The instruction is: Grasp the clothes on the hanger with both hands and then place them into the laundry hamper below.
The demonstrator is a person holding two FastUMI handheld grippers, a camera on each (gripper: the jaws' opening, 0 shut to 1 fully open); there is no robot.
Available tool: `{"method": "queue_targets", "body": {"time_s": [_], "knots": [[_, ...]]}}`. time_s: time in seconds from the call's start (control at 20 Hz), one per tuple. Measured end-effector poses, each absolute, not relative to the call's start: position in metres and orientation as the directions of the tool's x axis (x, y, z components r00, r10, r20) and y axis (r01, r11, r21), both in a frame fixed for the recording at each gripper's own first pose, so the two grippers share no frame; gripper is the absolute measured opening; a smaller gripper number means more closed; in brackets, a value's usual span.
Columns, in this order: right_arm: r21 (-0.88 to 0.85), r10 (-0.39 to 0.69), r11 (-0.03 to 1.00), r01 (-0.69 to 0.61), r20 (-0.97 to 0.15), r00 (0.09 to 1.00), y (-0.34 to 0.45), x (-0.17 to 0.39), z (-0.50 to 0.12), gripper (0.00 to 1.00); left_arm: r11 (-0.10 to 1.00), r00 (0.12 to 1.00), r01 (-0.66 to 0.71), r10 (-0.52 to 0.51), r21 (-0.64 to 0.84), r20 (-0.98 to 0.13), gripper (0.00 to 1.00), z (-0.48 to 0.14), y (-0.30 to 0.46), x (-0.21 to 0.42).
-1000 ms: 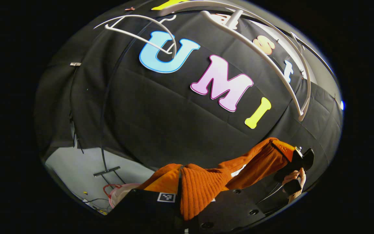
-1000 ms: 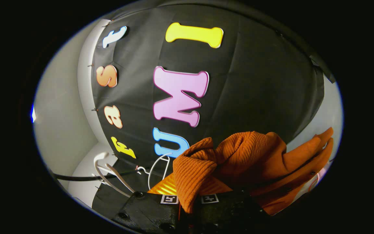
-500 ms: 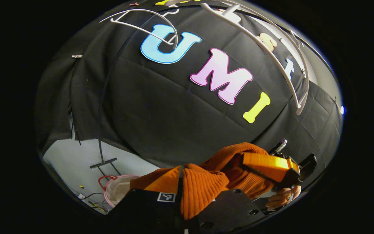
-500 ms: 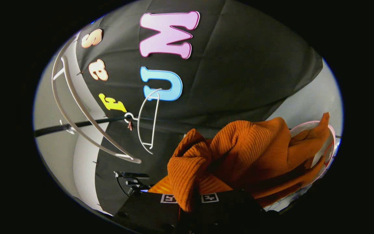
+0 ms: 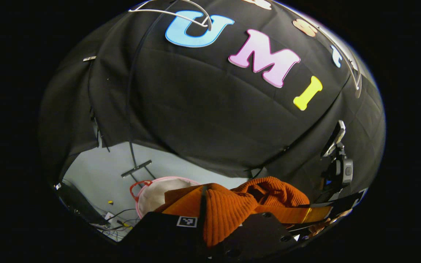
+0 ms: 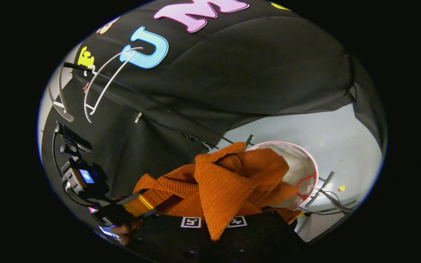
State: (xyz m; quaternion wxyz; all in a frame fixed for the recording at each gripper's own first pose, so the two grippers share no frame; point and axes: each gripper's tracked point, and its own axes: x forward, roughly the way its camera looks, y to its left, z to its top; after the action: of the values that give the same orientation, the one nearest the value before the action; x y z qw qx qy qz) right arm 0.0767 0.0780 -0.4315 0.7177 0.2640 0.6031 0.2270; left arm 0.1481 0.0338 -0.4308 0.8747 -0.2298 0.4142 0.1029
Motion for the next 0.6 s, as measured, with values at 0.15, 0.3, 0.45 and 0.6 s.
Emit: {"method": "queue_targets", "body": {"time_s": [0.15,0.3,0.45,0.6], "knots": [[0.596,0.598,0.801,-0.061,-0.790,0.136,0.070,0.071,-0.441,0.05,0.859,0.600,-0.397,-0.024,-0.324,-0.799,0.12,-0.441,0.028,0.150],[0.579,0.584,0.812,-0.076,-0.801,0.132,0.073,0.069,-0.446,0.05,0.842,0.566,-0.420,-0.047,-0.337,-0.823,0.12,-0.454,0.021,0.147],[0.564,0.568,0.823,-0.073,-0.812,0.133,0.066,0.072,-0.447,0.05,0.843,0.542,-0.427,-0.052,-0.328,-0.839,0.13,-0.461,0.021,0.137],[0.579,0.578,0.814,-0.029,-0.806,0.124,0.063,0.069,-0.448,0.47,0.860,0.511,-0.421,-0.037,-0.287,-0.859,0.34,-0.467,0.025,0.132]]}}
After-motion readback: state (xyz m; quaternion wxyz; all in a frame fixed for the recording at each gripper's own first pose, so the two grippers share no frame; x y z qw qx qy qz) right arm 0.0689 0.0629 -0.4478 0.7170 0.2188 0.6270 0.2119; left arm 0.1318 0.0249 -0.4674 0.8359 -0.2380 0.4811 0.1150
